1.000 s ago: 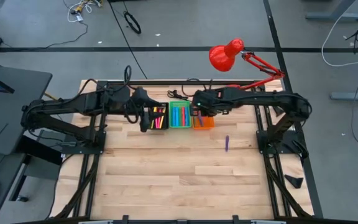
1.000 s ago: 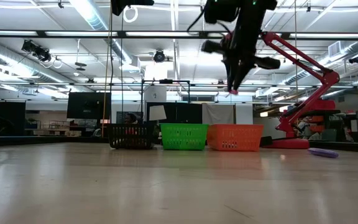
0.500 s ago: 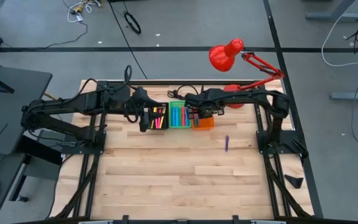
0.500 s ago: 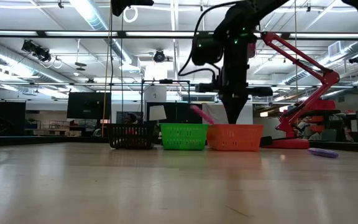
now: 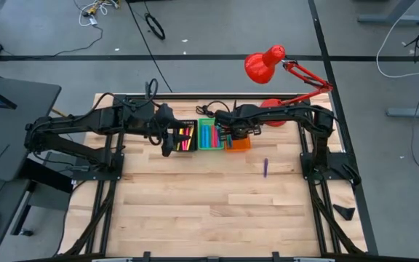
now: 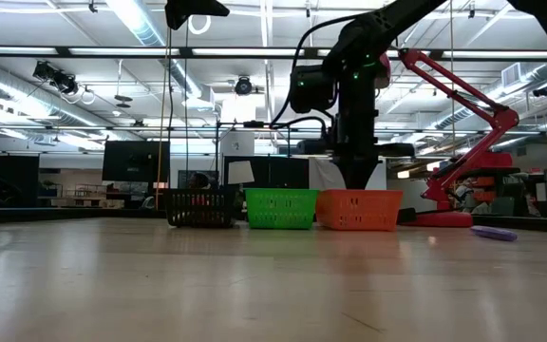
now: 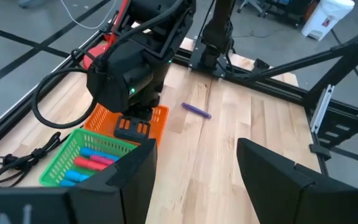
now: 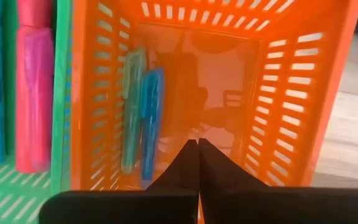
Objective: Pick & Place Markers
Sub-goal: Put the small pink pen into the orange bin
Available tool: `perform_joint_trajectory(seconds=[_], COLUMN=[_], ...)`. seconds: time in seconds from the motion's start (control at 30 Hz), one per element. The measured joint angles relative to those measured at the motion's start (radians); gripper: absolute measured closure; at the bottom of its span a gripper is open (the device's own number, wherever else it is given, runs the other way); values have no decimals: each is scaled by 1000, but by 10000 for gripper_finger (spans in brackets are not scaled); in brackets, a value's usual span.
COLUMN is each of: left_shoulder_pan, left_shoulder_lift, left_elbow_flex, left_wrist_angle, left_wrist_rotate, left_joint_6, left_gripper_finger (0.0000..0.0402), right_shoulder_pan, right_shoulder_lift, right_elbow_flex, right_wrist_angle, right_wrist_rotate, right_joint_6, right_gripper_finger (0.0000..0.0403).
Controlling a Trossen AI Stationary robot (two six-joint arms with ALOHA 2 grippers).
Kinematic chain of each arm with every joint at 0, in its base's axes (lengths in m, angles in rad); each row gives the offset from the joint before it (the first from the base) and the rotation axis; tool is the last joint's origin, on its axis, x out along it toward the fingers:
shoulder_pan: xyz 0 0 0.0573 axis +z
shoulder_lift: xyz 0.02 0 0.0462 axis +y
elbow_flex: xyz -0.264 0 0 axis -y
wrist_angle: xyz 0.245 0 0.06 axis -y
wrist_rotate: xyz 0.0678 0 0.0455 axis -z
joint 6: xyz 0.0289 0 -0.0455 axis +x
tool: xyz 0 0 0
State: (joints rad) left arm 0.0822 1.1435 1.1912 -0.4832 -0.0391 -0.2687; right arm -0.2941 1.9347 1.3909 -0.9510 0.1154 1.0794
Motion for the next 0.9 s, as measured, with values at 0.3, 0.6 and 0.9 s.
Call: perform_joint_trajectory(seconds=[0.3,0.6,0.9], left_shoulder_pan=[0,0,0], left_shoulder_lift=[0,0,0], left_elbow_flex=[0,0,0], left_wrist_angle=[-1,-1,33], left_wrist_rotate=[0,0,0], left_joint_6=[-1,-5,-8], left_gripper_finger=[173,173,173], right_shoulder_pan=[3,2,-4], right_shoulder_lift=[0,-28,-33], right_elbow_flex=[0,36,113], right_wrist_angle=[21,51,457], right_wrist_rotate=[4,-1,-151], right_joint_6=[0,-5,-179], right_gripper_finger=[402,402,403])
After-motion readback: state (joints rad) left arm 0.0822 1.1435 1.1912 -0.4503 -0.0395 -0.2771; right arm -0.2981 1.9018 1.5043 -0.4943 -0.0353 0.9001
